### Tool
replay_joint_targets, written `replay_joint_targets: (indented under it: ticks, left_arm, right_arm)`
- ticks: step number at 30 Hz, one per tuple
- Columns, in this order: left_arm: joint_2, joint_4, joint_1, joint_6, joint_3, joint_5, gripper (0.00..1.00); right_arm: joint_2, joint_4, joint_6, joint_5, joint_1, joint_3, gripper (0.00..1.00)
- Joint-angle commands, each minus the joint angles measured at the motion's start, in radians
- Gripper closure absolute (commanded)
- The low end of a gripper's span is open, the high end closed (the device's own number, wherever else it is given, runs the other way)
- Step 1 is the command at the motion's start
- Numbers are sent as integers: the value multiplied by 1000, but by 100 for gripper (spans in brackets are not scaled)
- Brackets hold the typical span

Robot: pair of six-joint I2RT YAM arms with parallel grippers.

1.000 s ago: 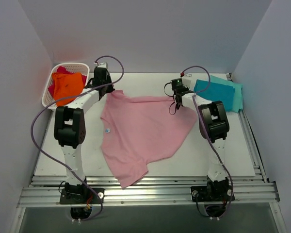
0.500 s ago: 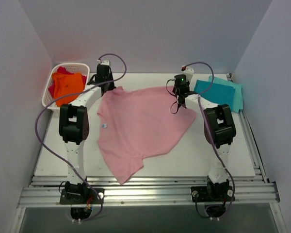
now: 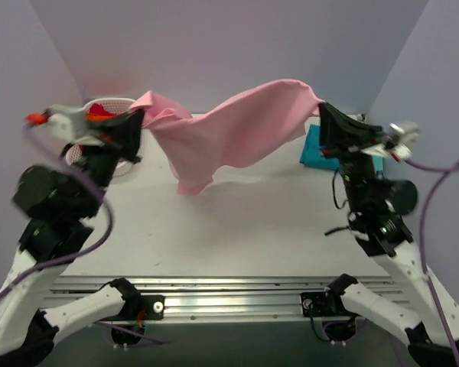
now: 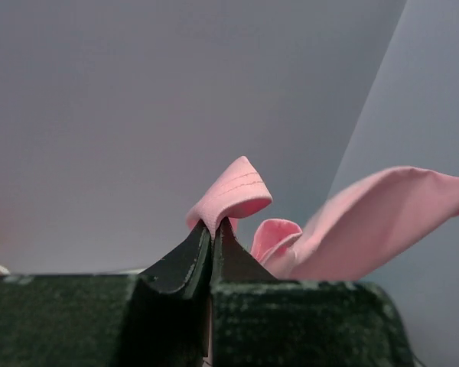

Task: Fold and stack the t-shirts
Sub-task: Flatten out the tshirt

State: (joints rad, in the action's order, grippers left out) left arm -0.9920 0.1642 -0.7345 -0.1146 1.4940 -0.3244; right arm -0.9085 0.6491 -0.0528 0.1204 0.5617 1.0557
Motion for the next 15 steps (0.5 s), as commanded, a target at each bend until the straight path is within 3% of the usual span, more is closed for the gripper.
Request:
replay_joint_targets:
  ticks: [1,8,15]
  left_arm:
    - [114,3,-2,0,-90,25,98]
    - [320,9,0,-37,-80,220,98]
    - [371,26,3,-77,-40,324,98]
  right_arm:
    - [118,-5,1,-152,15,-14,100]
    - [244,-91,-58,-294,15,89,100]
    - [312,-78,-107,-352,-9,102,100]
